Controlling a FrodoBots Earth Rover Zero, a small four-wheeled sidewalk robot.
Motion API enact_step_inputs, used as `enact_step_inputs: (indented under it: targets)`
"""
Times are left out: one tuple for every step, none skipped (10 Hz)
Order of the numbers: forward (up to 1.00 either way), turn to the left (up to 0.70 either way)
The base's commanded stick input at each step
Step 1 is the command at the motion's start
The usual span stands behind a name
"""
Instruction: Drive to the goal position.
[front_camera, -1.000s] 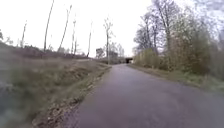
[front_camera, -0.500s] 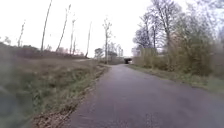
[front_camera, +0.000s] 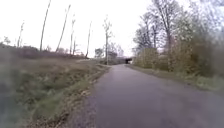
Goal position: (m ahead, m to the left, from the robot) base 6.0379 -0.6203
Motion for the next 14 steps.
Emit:
enact_step_inputs:
  targets:
    - [0.7,0.0]
    - [0.7,0.0]
    - [0.7,0.0]
    - [0.7,0.0]
    - [0.7,0.0]
    - [0.7,0.0]
    - [0.7,0.0]
    - [0.7,0.0]
    - [0.7,0.0]
    - [0.7,0.0]
    - [0.7,0.0]
    - [0.7,0.0]
    - [0.7,0.0]
    - [0.7,0.0]
